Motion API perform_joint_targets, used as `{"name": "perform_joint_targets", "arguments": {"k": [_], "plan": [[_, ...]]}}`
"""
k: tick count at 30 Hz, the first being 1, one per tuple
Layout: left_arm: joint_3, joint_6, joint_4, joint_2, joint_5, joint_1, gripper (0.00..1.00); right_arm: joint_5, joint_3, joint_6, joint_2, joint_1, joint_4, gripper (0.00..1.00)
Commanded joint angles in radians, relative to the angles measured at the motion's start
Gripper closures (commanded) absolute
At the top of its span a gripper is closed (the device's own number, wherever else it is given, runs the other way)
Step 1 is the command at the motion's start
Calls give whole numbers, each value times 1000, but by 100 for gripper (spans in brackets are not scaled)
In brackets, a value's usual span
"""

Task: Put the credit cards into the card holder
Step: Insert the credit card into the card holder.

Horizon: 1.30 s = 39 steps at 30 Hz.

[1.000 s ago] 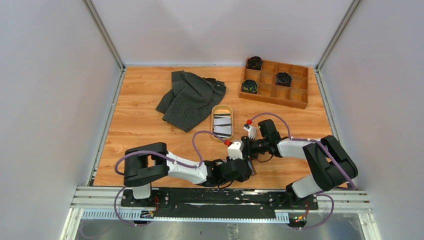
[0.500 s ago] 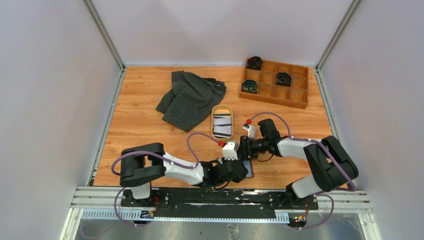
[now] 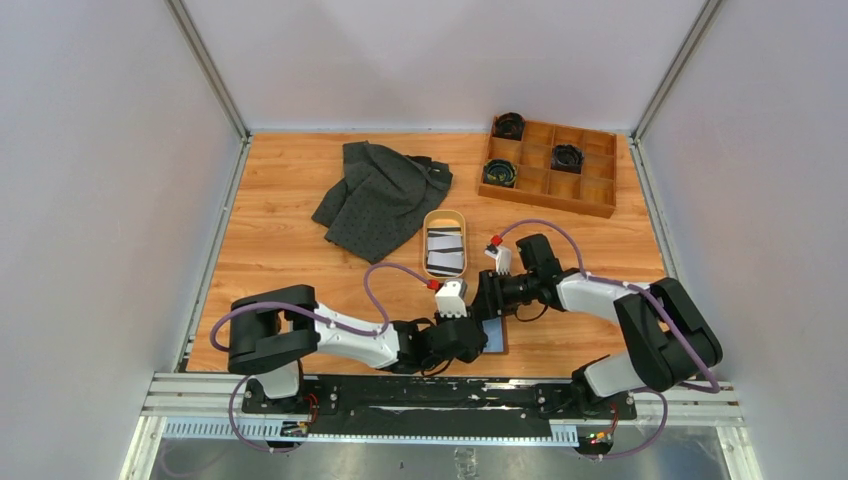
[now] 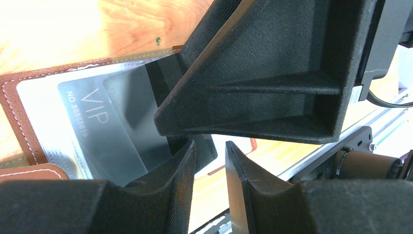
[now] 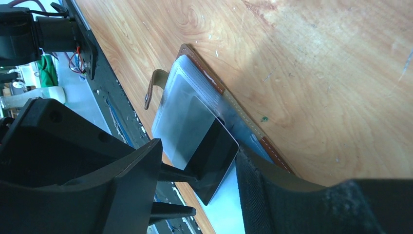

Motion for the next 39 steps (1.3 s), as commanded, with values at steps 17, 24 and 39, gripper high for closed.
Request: {"name": "perform_joint_targets", "arguments": {"k": [17, 24, 39], "plan": [[-146, 313, -28, -352, -95, 11, 58, 85, 80, -127, -51, 27, -182, 29], [-295, 346, -27, -536, -115, 40, 32, 167, 98, -160, -85, 88, -240, 15], [-427, 177, -23, -629, -10, 92, 27, 198, 129, -199, -107, 117, -320, 14]]}}
